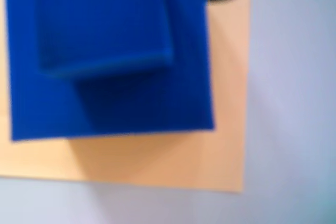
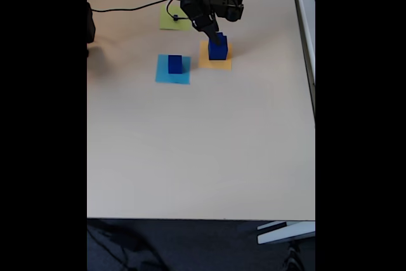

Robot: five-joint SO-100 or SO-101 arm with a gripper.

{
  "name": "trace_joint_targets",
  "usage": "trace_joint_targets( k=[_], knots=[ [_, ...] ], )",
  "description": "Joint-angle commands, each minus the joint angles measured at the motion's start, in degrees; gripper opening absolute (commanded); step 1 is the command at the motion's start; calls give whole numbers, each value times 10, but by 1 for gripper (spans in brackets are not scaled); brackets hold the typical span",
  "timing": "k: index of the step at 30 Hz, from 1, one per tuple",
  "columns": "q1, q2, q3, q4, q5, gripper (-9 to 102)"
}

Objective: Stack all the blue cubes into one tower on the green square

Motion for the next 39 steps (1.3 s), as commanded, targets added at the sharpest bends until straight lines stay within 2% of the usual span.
trace_joint_targets(
  k=[1,24,39],
  knots=[
    [-5,6,-40,-9,6,20],
    [-1,-1,-38,-10,-2,16],
    [-2,33,-14,-6,-3,4]
  ],
)
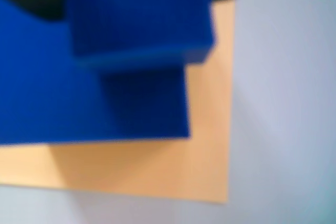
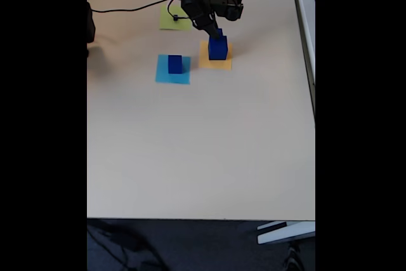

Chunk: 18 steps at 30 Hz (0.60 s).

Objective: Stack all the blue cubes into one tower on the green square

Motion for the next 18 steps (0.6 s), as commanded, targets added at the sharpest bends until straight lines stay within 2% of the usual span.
trace_joint_targets(
  k=[1,11,15,18],
  knots=[
    [4,52,-7,-5,-3,4],
    [26,146,3,86,-49,3],
    [40,199,72,76,-59,2],
    [48,242,149,33,-68,2]
  ],
)
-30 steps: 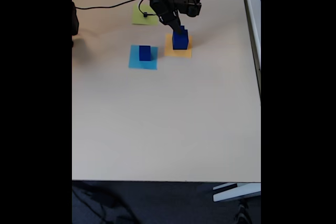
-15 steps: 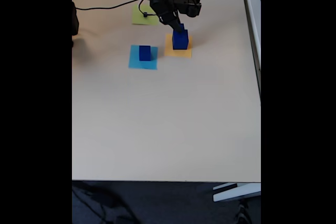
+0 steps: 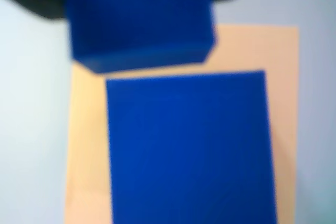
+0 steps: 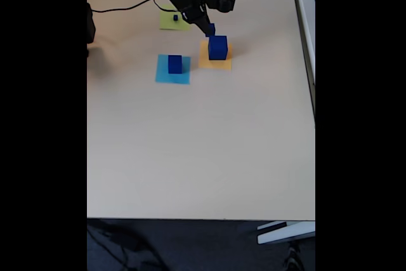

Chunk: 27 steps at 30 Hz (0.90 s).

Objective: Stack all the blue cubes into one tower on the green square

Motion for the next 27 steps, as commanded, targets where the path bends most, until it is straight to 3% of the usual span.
trace_joint_targets(
  k=[1,10,27],
  knots=[
    [13,86,73,-62,-11,2],
    [34,143,215,-156,-25,2],
    [61,215,328,-178,-33,1]
  ],
)
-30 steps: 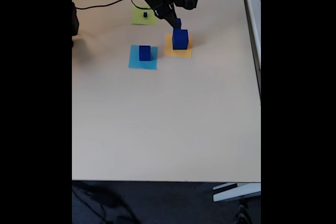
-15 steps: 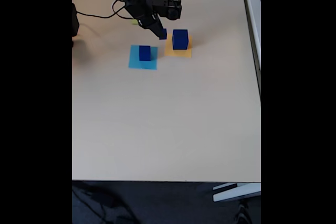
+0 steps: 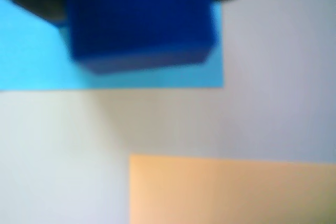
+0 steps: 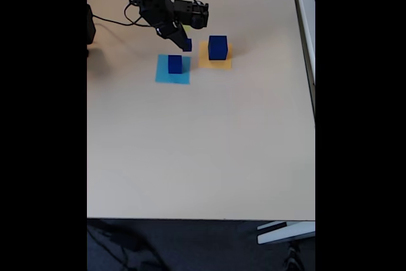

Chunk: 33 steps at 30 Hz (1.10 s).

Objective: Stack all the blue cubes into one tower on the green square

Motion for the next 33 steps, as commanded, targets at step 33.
trace_joint_targets(
  k=[33],
  knots=[
    [44,74,71,-23,-23,1]
  ],
)
